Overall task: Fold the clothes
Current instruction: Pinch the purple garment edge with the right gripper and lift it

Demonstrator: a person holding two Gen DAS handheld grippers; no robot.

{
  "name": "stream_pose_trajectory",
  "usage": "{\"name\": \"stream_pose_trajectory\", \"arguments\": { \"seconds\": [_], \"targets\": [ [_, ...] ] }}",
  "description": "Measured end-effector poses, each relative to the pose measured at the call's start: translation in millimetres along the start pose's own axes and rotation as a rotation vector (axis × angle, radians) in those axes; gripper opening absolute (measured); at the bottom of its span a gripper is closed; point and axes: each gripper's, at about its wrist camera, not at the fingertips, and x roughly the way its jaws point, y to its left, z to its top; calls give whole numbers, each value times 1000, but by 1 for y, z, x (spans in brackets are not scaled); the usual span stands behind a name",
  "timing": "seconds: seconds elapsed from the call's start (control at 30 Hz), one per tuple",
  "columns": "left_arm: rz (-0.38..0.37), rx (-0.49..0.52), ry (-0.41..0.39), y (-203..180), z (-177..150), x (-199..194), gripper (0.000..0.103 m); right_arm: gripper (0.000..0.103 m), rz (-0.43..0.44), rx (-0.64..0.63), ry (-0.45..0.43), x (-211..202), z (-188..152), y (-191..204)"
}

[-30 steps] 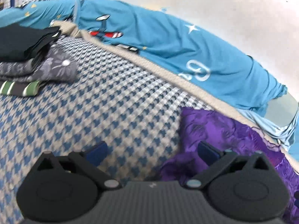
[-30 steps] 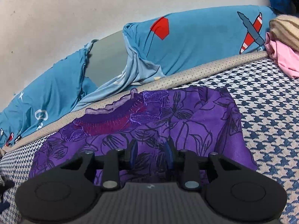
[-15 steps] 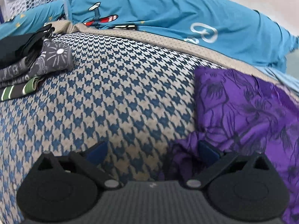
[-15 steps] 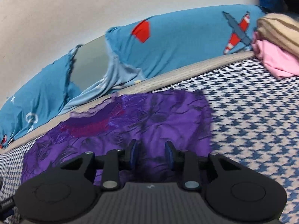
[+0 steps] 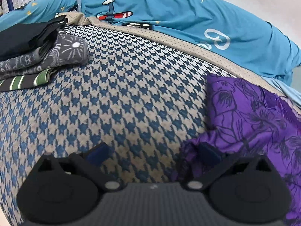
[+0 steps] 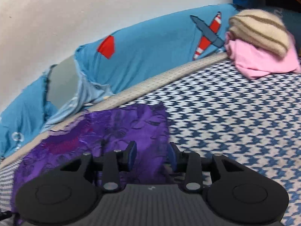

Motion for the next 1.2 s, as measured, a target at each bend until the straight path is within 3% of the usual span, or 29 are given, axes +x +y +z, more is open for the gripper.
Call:
{"name": "stream_pose_trajectory", "arguments": {
  "seconds": [0.23, 0.33, 0.5, 0.7, 1.0, 1.2],
  "targets": [
    [-10, 32, -6, -5, 1, -3, 103, 37, 45, 88, 82, 18, -9, -14],
    [-10, 43, -2, -5, 0, -3, 103, 38, 58, 81, 78, 22, -13, -10],
    [-10, 57, 1, -5, 0, -3, 103, 21, 72, 66, 63, 26, -20, -4],
    [-7, 57, -4, -1, 1, -4, 103, 16, 84, 6, -9, 14, -20, 14],
    [-3, 55, -7, 4, 4, -8, 103, 15, 255, -45, -70, -13, -19, 59],
    [-6, 44, -7, 8, 6, -12, 103, 15, 322, -62, -77, -17, -26, 89]
  ]
}}
